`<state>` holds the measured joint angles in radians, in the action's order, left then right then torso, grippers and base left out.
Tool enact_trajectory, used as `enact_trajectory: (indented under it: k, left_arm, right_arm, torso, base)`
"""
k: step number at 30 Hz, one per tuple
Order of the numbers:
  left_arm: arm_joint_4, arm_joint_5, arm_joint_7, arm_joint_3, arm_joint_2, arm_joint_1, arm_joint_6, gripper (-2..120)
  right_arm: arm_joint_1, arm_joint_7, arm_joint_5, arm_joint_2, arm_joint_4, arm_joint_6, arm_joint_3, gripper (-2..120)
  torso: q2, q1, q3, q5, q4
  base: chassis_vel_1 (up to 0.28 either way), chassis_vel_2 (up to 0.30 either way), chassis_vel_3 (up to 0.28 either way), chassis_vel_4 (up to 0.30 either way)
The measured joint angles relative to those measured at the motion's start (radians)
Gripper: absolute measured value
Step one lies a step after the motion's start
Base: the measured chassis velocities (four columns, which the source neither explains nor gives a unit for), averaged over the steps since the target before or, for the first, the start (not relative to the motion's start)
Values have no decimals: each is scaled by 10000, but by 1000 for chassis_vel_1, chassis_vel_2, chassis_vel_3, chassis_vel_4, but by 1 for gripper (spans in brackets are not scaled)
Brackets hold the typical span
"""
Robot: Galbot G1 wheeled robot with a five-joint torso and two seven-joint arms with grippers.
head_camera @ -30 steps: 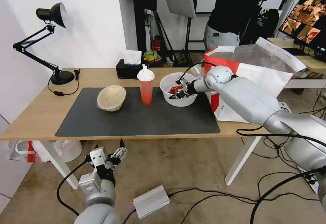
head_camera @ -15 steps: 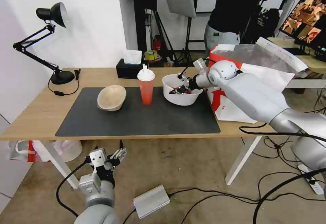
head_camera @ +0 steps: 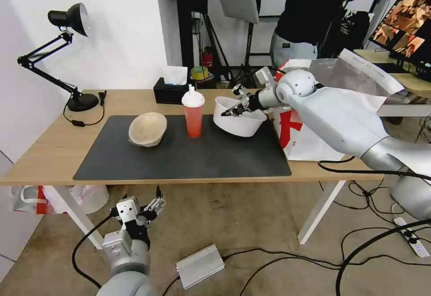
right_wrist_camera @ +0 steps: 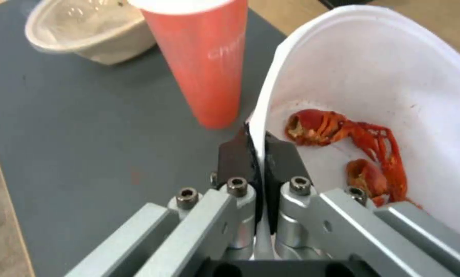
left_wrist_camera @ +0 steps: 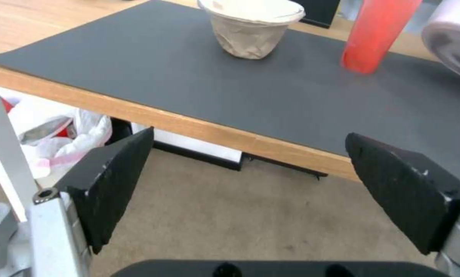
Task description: Pick up the trash from the table and place it into the takeout bag.
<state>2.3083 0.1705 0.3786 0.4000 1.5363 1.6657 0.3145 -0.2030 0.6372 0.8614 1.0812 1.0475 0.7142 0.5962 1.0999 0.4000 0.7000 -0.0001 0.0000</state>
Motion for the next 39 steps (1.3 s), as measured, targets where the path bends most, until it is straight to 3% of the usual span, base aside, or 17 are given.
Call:
enact_trajectory:
  k: [39]
  left_arm:
    - [-71, -240, 25, -325, 93, -74, -89, 100]
  right_arm:
    - [-1167, -59, 554, 246, 362, 20, 474, 0]
  torso:
    - [0, 0, -1, 0, 0]
  base:
    - [0, 0, 0, 0]
